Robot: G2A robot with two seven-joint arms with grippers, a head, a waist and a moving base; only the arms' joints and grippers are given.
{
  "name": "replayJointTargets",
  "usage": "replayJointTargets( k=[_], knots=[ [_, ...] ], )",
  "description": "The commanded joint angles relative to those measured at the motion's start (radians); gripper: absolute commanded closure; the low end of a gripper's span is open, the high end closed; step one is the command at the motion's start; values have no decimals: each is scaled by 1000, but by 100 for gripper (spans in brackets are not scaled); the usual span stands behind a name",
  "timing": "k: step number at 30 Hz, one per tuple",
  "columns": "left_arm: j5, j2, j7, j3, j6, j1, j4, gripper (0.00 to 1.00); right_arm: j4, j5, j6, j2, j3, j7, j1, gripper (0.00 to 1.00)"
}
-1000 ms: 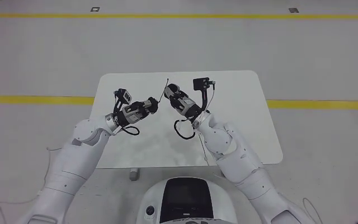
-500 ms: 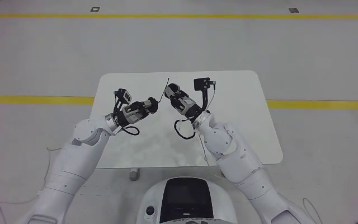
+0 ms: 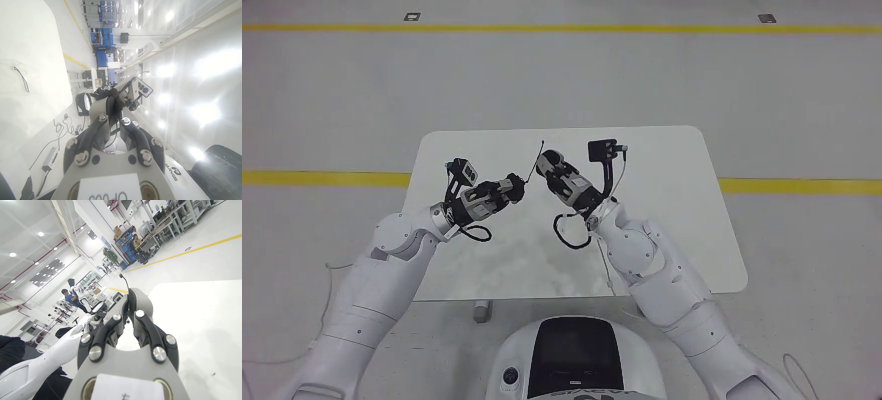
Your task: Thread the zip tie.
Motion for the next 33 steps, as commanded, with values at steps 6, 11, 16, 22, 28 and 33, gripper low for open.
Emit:
replayJointTargets(
  k=[6, 11, 16, 22, 28, 33],
  knots=[
    [0, 0, 0, 0, 0, 0, 0, 100, -2, -1, -2, 0, 2, 2, -3, 100],
    [0, 0, 0, 0, 0, 0, 0, 100, -3, -7, -6, 1, 3, 10, -3, 100],
    [0, 0, 0, 0, 0, 0, 0, 100, -4, -13, -5, 3, 4, 20, -6, 100],
    [0, 0, 0, 0, 0, 0, 0, 100, -4, -20, -5, 4, 5, 33, -7, 100],
    [0, 0, 0, 0, 0, 0, 0, 100, -1, -28, 1, 4, 1, 29, -8, 100],
    [0, 0, 0, 0, 0, 0, 0, 100, 2, -20, -1, 4, -1, 34, -7, 100]
  ],
)
